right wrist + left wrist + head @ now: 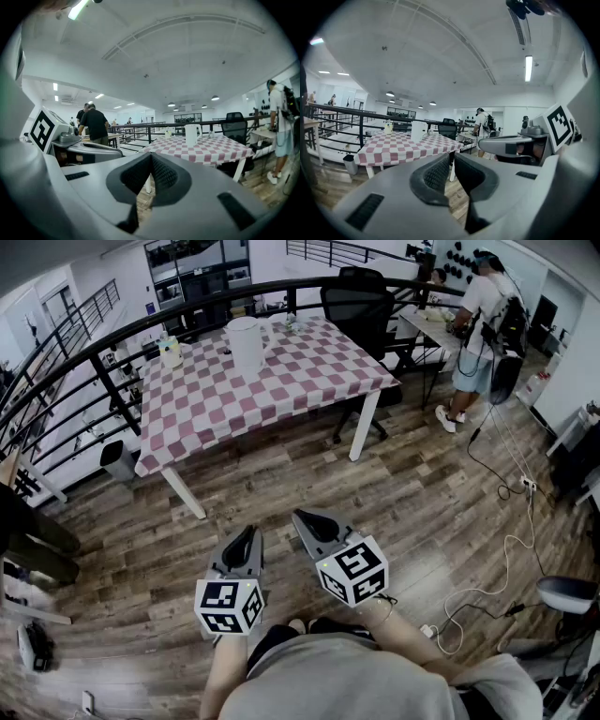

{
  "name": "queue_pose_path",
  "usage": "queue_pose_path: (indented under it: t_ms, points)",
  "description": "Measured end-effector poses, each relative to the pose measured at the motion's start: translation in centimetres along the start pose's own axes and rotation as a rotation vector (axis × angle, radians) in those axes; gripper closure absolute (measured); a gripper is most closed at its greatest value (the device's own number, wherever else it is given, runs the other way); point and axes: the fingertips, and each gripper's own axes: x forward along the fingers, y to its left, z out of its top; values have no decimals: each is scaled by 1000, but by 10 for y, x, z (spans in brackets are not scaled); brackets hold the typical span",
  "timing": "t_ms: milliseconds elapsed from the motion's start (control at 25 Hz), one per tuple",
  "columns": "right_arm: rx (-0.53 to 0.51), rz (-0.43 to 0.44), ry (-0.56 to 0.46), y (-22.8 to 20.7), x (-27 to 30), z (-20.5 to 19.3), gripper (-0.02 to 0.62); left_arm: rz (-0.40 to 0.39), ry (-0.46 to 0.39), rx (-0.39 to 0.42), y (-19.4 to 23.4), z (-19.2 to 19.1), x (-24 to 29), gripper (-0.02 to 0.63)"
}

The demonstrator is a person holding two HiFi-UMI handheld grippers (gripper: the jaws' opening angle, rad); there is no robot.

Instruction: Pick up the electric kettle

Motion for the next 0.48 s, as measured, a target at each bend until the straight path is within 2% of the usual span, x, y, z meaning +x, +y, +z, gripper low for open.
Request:
queue_pose_path:
  t_ms: [200, 480]
  points:
    - [-13, -12, 29, -5, -3, -4, 591, -18, 6, -8, -1, 1, 3, 558]
    - [1, -43, 8, -6, -1, 1, 591, -51, -12, 5, -2, 9, 5, 558]
